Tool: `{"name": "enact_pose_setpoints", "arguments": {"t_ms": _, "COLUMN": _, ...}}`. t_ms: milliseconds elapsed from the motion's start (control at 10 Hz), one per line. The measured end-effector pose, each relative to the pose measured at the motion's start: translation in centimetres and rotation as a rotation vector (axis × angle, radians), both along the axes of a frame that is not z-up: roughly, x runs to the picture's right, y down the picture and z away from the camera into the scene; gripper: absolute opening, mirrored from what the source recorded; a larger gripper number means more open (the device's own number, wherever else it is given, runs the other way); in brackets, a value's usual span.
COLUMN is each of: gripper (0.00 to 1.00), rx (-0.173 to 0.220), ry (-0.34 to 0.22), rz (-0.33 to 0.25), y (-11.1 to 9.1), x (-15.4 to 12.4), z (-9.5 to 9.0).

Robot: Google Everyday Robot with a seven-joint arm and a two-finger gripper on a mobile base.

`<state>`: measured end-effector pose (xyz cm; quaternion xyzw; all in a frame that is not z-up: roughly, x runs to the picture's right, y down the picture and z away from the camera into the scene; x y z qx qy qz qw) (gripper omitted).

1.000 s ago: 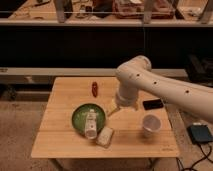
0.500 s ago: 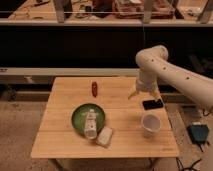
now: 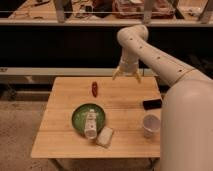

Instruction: Move the arm in a circular motion

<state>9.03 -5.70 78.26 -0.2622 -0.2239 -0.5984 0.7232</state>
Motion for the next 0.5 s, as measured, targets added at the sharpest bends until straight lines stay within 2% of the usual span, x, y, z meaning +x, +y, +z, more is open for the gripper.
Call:
{"name": "enact_pose_setpoints", "arguments": {"t_ms": 200, "gripper": 0.80, "rx": -0.005, "ry": -0.088, "rz": -0.047, "y": 0.4, "x": -6.3, "z": 0.0}}
{"name": "enact_pose_setpoints", "arguments": {"t_ms": 500, "gripper": 0.80, "rx": 0.045, "ry": -0.289, "rz": -0.110, "y": 1.7, "x": -15.0, "z": -2.5}}
